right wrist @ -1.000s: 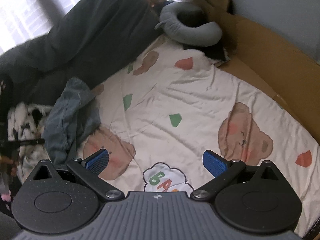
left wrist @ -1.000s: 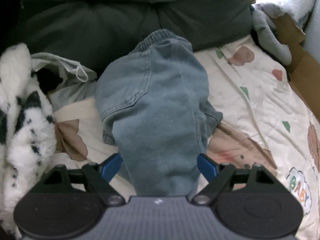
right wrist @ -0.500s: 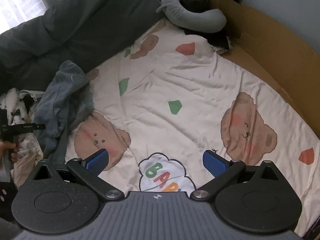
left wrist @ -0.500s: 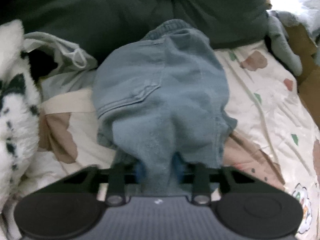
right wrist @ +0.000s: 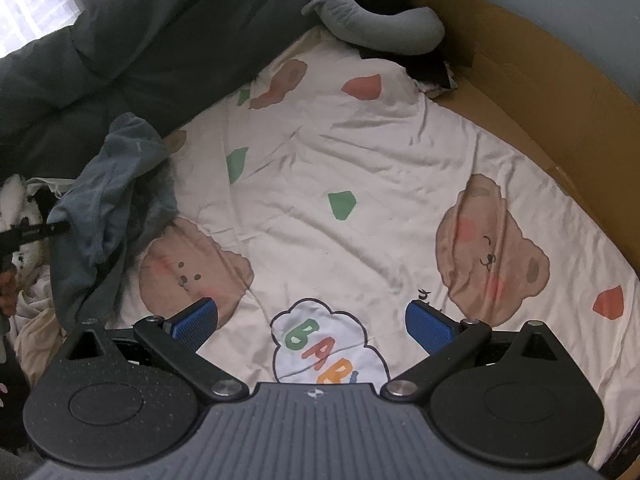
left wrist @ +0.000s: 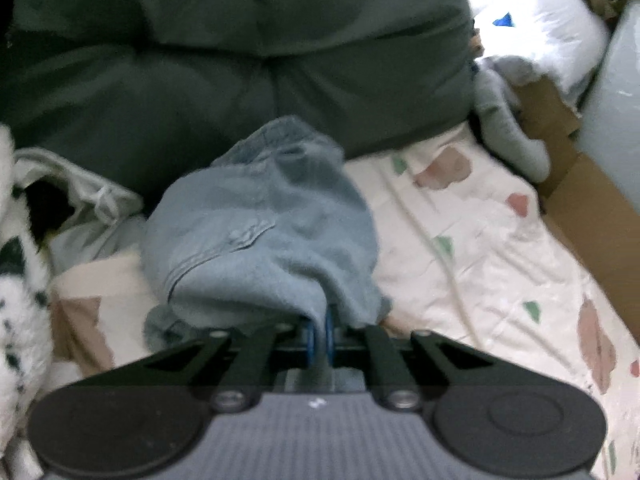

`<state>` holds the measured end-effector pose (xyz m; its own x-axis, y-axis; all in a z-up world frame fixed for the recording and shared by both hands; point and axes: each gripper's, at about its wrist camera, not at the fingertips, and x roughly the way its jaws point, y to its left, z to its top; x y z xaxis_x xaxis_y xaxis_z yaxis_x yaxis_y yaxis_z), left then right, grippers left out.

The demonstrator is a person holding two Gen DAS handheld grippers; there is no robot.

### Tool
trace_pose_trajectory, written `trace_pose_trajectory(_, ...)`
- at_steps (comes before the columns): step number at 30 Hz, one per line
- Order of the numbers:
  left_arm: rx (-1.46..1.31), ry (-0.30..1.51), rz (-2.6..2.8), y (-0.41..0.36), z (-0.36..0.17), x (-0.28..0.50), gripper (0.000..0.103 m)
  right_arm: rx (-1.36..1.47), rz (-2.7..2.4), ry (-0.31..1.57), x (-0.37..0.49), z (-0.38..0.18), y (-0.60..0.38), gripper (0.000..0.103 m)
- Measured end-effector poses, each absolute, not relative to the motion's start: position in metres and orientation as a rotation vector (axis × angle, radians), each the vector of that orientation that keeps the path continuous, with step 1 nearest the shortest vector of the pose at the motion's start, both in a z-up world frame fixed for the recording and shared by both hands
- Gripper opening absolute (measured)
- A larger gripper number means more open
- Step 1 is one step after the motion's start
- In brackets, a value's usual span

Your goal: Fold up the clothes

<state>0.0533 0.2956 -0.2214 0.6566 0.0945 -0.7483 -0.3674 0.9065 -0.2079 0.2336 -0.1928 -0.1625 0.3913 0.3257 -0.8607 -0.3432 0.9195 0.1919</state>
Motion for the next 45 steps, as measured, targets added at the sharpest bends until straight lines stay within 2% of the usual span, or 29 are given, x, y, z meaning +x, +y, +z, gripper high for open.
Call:
trace_pose_trajectory(15,-0.285,0.793,0.038,0.220,-0.213,0.130,0.006,-0.033,0.376,1.149,0.236,-0.177,-0.191,0.102)
trace_pose_trajectory(31,-0.272,0.900,-0.055,0.144,-0.269,0.186,0.006,-0.015,0.403,1.178,0.239,-0.198,-0.184,0.102)
trace_pose_trajectory(33,-0.275,0.918,-0.058,0.138,-0.276,0.190,0.009,-0.014,0.408,1.182,0.240,-0.201,-0.183,0.102)
trace_pose_trajectory(40,-0.265,0.882,-0.013,0.162,-0.251,0.159,0.040,-0.007,0.424,1.186,0.240,-0.204,-0.180,0.102)
trace_pose_trajectory(45,-0.256,0.852,0.020,0.180,-0.231,0.136,0.049,-0.007,0.438,1.167,0.241,-0.198,-0.176,0.102)
